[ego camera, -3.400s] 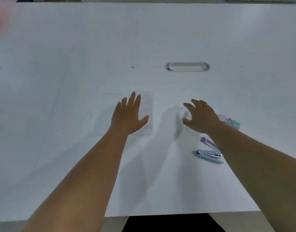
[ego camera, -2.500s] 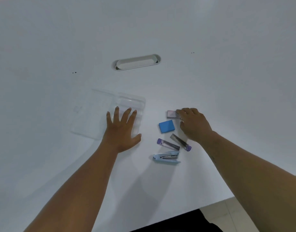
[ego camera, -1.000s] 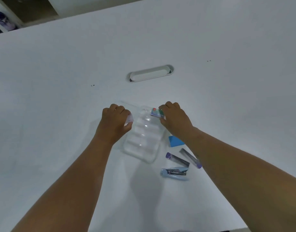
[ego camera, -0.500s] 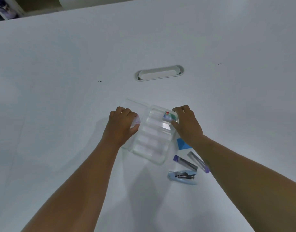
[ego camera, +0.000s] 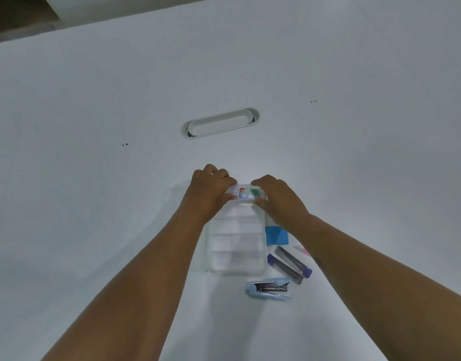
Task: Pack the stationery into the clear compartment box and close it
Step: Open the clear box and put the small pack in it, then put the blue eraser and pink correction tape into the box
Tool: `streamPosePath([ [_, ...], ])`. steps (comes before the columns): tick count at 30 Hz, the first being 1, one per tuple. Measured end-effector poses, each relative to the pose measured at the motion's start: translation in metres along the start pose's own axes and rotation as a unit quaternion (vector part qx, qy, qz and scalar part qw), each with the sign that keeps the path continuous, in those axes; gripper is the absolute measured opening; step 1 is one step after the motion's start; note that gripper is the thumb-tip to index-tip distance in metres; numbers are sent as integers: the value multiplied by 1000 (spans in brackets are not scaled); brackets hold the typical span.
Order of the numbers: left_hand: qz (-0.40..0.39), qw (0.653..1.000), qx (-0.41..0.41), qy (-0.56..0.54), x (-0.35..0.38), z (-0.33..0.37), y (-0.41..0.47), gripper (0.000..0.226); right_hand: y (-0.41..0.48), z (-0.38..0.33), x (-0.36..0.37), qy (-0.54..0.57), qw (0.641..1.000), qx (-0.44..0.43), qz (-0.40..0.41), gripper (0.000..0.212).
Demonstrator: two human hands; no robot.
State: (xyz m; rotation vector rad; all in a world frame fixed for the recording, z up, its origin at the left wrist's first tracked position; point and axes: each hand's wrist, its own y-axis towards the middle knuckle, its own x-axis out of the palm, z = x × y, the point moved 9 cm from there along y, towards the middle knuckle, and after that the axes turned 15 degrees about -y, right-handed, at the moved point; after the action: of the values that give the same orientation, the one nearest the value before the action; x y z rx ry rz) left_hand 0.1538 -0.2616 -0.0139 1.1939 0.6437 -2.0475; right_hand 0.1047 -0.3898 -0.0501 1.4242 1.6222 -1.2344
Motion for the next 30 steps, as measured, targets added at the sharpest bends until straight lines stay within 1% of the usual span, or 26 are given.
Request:
streamPosePath([
  [4, -18, 1000, 0, -19, 4, 0, 3, 31, 0, 0, 0, 8, 1000, -5, 6, 38],
  [9, -10, 1000, 7, -10, 4, -1, -2, 33, -1, -1, 0, 13, 1000, -6, 12, 39],
  [14, -6, 1000, -4, -6, 0, -3, -5, 44, -2, 0, 0, 4, 1000, 1, 7, 39],
  [18, -5, 1000, -12, -4, -3, -5, -14, 48, -5, 0, -2, -17, 1000, 1, -13, 44],
  [21, 4, 1000, -14, -9, -5, -2, -21, 47, -14, 1, -6, -20, 1000, 0, -24, 51],
  [24, 16, 1000, -4, -13, -3, 6, -28, 43, -30, 11, -10, -20, 999, 20, -25, 54],
  [28, 12, 1000, 3, -5, 9, 23, -37, 49, -58, 24, -7, -53, 998, 21, -21, 52],
  [30, 16, 1000, 7, -5, 15, 33, -43, 55, -73, 29, -1, -66, 997, 11, -32, 50],
])
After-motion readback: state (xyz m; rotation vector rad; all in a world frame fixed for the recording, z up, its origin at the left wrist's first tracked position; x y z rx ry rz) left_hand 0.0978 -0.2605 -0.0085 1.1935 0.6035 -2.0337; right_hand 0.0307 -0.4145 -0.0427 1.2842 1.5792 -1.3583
